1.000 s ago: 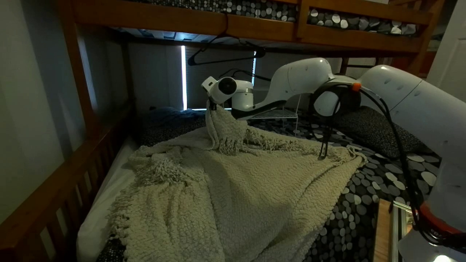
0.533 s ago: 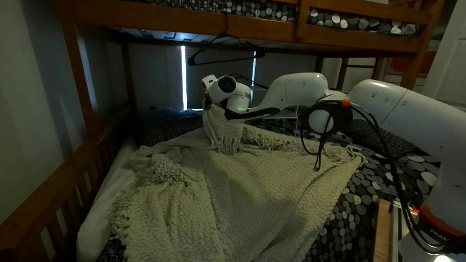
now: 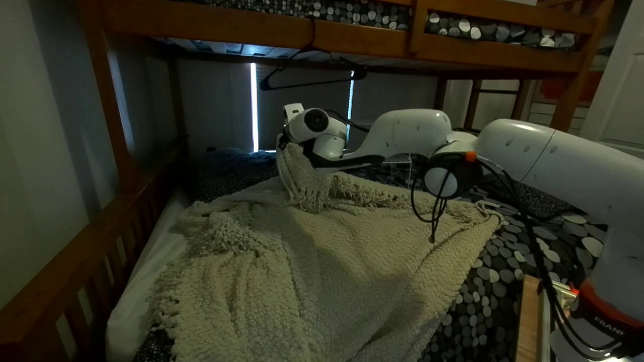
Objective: Pick up the top left corner of the white blanket and move it a little forward
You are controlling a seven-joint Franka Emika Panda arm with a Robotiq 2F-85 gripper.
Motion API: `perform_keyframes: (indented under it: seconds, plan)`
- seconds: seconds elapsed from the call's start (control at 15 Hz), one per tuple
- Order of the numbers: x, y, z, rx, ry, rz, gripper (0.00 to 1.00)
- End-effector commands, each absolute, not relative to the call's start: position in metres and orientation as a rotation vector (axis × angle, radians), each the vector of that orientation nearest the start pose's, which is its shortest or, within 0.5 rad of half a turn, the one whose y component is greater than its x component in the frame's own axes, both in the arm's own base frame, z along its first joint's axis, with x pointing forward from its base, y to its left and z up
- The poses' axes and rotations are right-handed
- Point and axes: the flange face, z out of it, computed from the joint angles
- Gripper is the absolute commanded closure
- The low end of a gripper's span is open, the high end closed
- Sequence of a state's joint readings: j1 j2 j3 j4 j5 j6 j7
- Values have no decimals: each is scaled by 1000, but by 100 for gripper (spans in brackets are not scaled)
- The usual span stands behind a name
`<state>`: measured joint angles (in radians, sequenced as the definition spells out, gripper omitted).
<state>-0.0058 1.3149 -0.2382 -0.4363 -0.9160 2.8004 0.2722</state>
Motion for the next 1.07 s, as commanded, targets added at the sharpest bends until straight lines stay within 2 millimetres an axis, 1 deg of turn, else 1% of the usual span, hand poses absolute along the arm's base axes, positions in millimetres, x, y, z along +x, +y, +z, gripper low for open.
perform_keyframes:
  seconds: [0.0,0.2,0.33,0.4,0.47,0.53,0.6,0.67,0.73,0.8,1.0]
  plan:
    - [850,-27,383,1854,404,1277,99]
    - [849,-34,411,1750,259,1346,99]
    - [848,-32,426,1663,190,1398,99]
    - [849,-30,426,1619,166,1420,99]
    - [849,-27,422,1573,154,1436,99]
    - [850,-26,415,1536,148,1452,99]
    - [851,-23,404,1532,170,1466,97]
    - [852,-20,395,1542,183,1472,71]
    - [852,-16,384,1563,209,1462,70]
    - [852,-13,369,1628,248,1421,65]
    - [852,1,336,1811,321,1326,40]
